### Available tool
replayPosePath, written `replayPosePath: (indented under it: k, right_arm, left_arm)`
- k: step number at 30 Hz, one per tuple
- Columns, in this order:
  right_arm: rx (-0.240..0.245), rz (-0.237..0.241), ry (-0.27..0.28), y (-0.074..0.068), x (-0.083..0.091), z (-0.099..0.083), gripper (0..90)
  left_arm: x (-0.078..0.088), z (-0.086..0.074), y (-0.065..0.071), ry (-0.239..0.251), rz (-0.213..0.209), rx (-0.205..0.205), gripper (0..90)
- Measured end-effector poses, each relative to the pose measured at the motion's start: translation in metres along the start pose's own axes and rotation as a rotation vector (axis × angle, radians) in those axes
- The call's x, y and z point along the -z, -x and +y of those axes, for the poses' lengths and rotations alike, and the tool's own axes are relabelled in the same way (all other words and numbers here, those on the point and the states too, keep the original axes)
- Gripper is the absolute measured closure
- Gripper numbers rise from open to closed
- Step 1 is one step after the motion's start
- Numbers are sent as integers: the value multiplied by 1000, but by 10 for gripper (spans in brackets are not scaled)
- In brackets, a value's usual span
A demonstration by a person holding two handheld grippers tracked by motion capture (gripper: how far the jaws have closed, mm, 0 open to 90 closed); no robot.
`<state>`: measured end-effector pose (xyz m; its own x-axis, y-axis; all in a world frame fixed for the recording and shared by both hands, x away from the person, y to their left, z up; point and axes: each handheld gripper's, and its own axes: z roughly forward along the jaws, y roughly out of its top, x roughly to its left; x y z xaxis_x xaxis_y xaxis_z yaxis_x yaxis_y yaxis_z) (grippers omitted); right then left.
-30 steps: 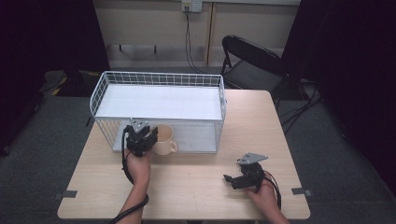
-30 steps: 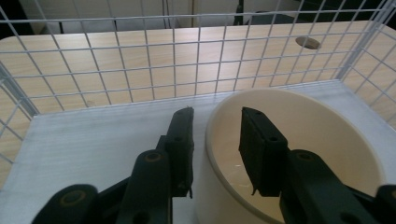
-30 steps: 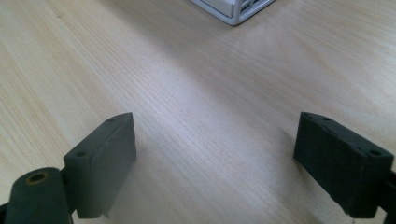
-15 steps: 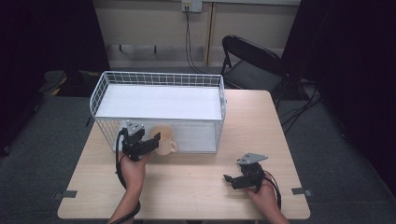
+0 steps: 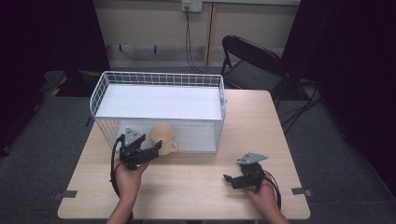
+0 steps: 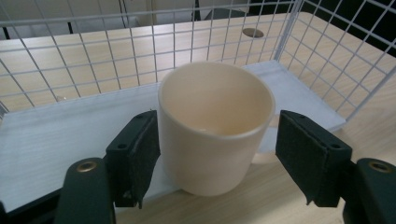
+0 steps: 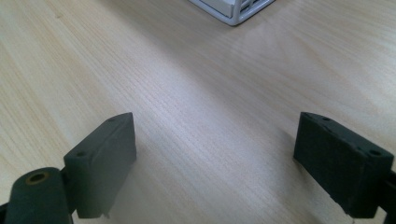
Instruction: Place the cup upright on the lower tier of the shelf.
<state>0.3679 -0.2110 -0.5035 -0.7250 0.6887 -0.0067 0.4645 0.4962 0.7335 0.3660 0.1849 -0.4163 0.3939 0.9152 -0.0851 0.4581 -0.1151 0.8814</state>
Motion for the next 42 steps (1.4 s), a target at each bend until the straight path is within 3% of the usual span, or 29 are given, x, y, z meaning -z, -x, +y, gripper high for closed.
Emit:
replayPosePath:
  k: [8,23,29,42]
  right_arm:
    - [0,0,0,0,0,0,123]
    - [-1,0,0,0,0,0,123]
    - [0,-1,0,0,0,0,123]
    - [0,-1,0,0,0,0,123]
  left_arm:
    - [-10,-13,3,-18,0,-6,310]
    - [-28,-19,11,-20,53,0,336]
    - [-34,-20,12,-21,63,17,396]
    - [-40,-15,15,-21,76,8,516]
